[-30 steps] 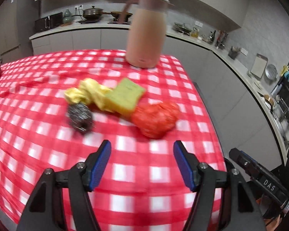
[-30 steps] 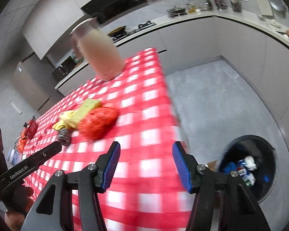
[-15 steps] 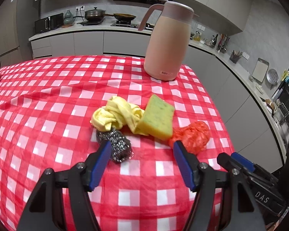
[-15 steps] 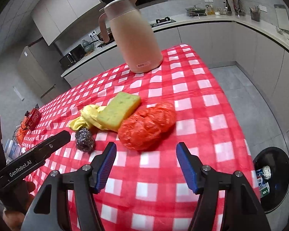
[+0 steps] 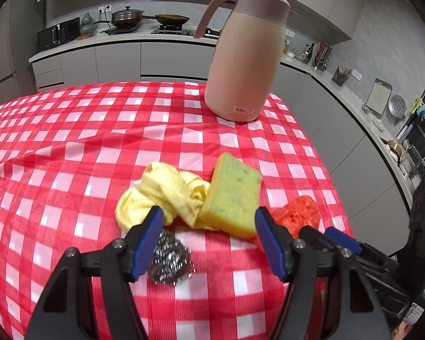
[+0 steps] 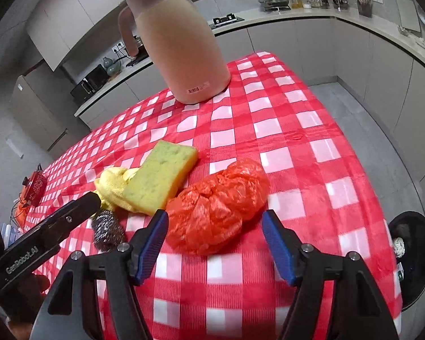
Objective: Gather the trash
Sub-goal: 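Grasp the green-yellow sponge with the left tool while the right tool grasps the red bag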
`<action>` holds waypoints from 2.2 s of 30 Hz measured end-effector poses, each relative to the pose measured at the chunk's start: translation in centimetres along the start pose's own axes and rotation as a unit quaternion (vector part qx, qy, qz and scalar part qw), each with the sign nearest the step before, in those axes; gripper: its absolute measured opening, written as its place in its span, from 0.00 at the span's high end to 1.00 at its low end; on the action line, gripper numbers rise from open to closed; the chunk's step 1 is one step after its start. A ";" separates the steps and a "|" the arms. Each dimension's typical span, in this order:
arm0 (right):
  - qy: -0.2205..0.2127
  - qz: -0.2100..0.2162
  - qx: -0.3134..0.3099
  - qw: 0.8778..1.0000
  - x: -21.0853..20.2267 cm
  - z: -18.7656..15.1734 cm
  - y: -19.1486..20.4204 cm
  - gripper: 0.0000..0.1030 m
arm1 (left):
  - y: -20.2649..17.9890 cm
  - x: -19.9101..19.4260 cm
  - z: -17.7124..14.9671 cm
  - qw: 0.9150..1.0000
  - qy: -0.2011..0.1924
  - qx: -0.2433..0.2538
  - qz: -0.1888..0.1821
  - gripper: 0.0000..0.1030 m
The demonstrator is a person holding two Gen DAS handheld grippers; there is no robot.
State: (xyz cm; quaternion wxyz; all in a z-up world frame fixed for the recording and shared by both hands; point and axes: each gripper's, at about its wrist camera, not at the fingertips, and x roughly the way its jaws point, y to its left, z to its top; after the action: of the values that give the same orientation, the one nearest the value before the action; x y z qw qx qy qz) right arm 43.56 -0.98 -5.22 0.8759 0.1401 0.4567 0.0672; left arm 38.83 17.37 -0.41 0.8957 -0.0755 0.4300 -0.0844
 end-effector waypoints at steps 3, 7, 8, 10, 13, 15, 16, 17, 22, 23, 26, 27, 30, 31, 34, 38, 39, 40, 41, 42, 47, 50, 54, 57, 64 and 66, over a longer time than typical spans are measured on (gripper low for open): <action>0.015 -0.006 0.000 1.000 1.8 0.4 0.2 0.32 | 0.4 0.6 0.4 1.000 0.002 -0.004 0.000 0.34; 0.025 -0.009 -0.007 1.000 3.3 0.2 0.1 0.32 | 0.4 1.5 0.6 1.000 0.011 -0.006 -0.003 0.34; 0.022 -0.009 -0.012 1.000 3.4 0.2 0.1 0.33 | 0.3 1.7 0.6 1.000 0.013 -0.004 -0.004 0.34; 0.020 -0.009 -0.024 0.999 3.5 0.2 0.2 0.51 | -0.1 2.2 0.7 1.000 0.018 -0.001 -0.006 0.34; 0.009 -0.011 -0.035 0.999 3.0 0.4 -0.2 0.67 | -0.9 2.9 0.7 1.000 0.025 0.008 -0.011 0.34; 0.000 -0.023 -0.035 0.999 2.5 0.5 -0.9 0.69 | -1.6 3.5 0.7 0.999 0.029 0.015 -0.015 0.34; -0.002 -0.026 -0.031 0.999 2.3 0.6 -1.4 0.69 | -1.9 3.7 0.7 0.999 0.031 0.018 -0.016 0.34; -0.004 -0.031 -0.025 0.999 2.1 0.6 -1.9 0.69 | -2.3 4.0 0.7 0.999 0.032 0.021 -0.017 0.34; -0.012 -0.047 -0.005 0.999 1.2 0.9 -4.2 0.68 | -3.7 6.2 0.4 0.998 0.053 0.038 -0.012 0.34; -0.012 -0.047 -0.003 0.999 1.2 1.0 -4.4 0.67 | -3.7 6.7 0.3 0.998 0.057 0.038 -0.011 0.34; -0.012 -0.043 0.008 0.999 1.1 1.0 -5.0 0.60 | -3.6 7.4 0.2 0.997 0.062 0.038 -0.007 0.34; -0.010 -0.040 0.011 0.999 1.3 1.0 -5.1 0.58 | -3.6 7.7 0.2 0.997 0.066 0.038 -0.008 0.34; -0.005 -0.037 0.015 0.999 1.7 0.9 -5.1 0.53 | -3.6 8.1 -0.2 0.997 0.071 0.043 -0.009 0.34; -0.004 -0.036 0.015 0.999 1.8 0.9 -5.1 0.52 | -3.6 8.0 -0.3 0.997 0.068 0.045 -0.012 0.34; -0.003 -0.033 0.012 0.999 2.0 0.9 -5.0 0.54 | -3.7 7.8 -0.5 0.997 0.060 0.051 -0.021 0.42; -0.007 -0.027 -0.003 1.000 1.8 0.8 -4.5 0.71 | -3.4 7.5 -0.5 0.997 0.056 0.043 -0.036 0.53; -0.010 -0.027 -0.006 1.000 1.6 0.8 -4.3 0.72 | -3.4 7.3 -0.5 0.997 0.054 0.041 -0.038 0.55; -0.013 -0.027 -0.007 1.000 1.5 0.7 -4.2 0.74 | -3.4 7.0 -0.4 0.997 0.049 0.041 -0.040 0.56; -0.017 -0.026 -0.007 0.999 1.3 0.7 -4.1 0.74 | -3.4 6.8 -0.3 0.997 0.045 0.041 -0.042 0.57; -0.019 -0.024 -0.006 1.000 1.2 0.6 -4.1 0.74 | -3.3 6.3 -0.2 0.997 0.040 0.040 -0.043 0.57; -0.035 -0.017 -0.001 0.999 -0.1 0.5 -4.3 0.74 | -3.1 4.1 0.3 0.998 0.011 0.028 -0.060 0.57; -0.042 -0.013 0.000 0.999 -0.7 0.4 -4.2 0.74 | -3.2 2.9 0.4 0.997 -0.004 0.024 -0.073 0.57; -0.049 -0.010 -0.002 0.999 -1.6 0.0 -4.3 0.75 | -3.7 1.6 0.1 0.995 -0.017 0.018 -0.093 0.57; -0.053 -0.009 -0.001 0.999 -2.2 -0.3 -4.6 0.74 | -4.0 0.7 -0.3 0.994 -0.026 0.016 -0.104 0.57; -0.055 -0.005 -0.002 0.998 -3.8 -1.4 -5.7 0.75 | -5.5 -0.5 -2.1 0.993 -0.025 0.016 -0.113 0.57; -0.057 -0.002 -0.002 0.998 -4.6 -1.9 -6.3 0.75 | -6.2 -0.6 -2.7 0.993 -0.022 0.017 -0.113 0.57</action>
State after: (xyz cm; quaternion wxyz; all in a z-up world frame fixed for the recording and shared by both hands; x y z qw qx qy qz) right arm 39.31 -7.72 -4.59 0.9008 0.1410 0.4066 0.0581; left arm 35.83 11.28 -0.30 0.8907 -0.1104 0.3973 -0.1912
